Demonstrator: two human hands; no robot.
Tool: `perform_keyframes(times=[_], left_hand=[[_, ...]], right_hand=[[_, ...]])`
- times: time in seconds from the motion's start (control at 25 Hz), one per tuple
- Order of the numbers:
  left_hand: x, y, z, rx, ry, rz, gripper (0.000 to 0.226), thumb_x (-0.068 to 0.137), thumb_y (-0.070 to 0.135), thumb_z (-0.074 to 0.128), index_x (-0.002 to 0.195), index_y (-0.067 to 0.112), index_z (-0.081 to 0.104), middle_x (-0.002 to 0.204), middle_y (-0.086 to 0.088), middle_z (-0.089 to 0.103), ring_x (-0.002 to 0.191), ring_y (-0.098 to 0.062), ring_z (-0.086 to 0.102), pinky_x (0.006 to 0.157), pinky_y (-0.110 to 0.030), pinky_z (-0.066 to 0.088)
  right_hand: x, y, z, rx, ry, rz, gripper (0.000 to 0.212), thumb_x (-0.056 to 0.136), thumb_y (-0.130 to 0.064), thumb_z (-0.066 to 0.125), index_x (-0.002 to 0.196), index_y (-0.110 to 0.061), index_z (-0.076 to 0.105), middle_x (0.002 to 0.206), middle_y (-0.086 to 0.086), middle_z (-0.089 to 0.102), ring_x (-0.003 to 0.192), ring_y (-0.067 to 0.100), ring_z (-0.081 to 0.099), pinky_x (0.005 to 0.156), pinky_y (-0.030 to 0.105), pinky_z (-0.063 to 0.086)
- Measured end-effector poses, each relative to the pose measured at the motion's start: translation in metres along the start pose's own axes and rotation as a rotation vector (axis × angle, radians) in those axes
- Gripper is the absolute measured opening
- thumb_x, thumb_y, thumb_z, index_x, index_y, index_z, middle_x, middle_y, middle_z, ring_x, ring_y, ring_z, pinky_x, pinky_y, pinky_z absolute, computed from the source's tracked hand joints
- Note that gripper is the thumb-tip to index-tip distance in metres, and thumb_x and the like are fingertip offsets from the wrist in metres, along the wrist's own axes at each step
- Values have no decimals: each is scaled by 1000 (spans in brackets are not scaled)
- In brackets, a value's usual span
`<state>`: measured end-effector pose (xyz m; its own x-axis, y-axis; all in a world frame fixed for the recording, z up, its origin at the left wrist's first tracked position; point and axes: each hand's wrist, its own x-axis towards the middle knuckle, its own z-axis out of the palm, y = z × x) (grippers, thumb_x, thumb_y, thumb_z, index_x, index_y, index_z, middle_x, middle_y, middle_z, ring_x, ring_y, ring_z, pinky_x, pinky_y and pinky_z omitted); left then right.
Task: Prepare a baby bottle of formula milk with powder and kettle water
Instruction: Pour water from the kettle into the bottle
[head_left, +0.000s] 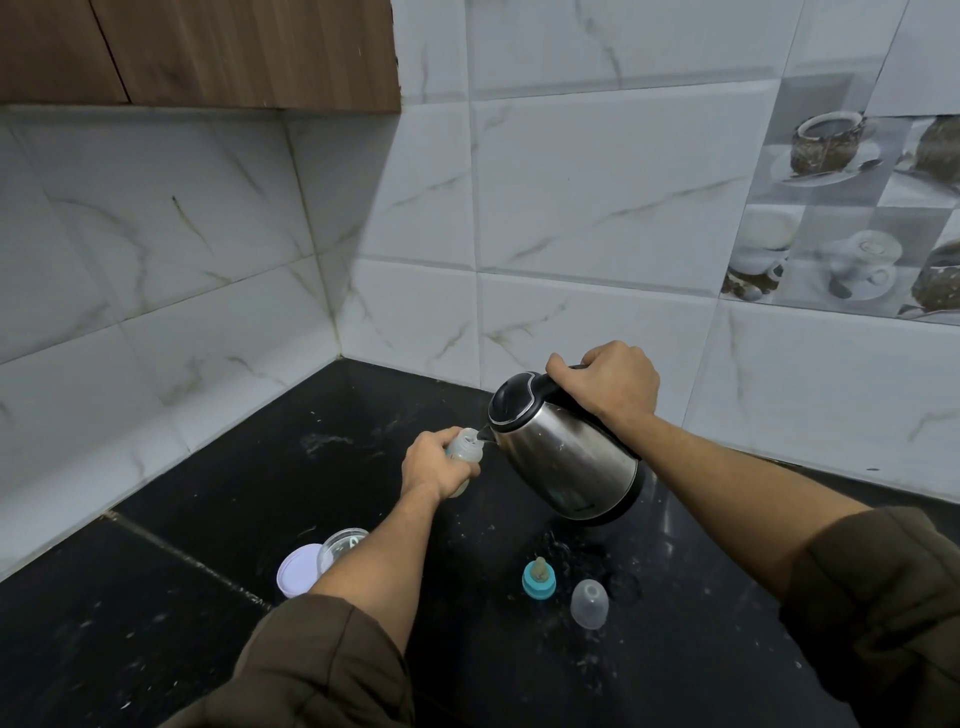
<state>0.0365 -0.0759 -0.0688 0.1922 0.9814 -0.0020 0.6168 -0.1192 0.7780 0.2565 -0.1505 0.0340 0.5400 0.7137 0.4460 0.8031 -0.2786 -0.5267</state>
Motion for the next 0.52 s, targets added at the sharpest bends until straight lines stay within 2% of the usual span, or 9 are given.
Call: perform_keyframes(times=[0.36,0.52], left_hand=[[3,-1,2,-8,-16,0,61,72,16,89,129,31,71,113,7,68,105,-14,55,88,-32,43],[4,-1,3,-40,-15,-10,58,71,18,88,124,36,73,108,9,70,107,-18,62,89,-34,50]], right_hand=[[2,1,0,-2,6,-16,57,72,-59,61,46,-17,32,41,-6,23,42,19,30,48,26,31],[3,6,1,29,8,20,56,69,-60,59,46,-18,30,42,-6,21,42,19,28,47,26,29]])
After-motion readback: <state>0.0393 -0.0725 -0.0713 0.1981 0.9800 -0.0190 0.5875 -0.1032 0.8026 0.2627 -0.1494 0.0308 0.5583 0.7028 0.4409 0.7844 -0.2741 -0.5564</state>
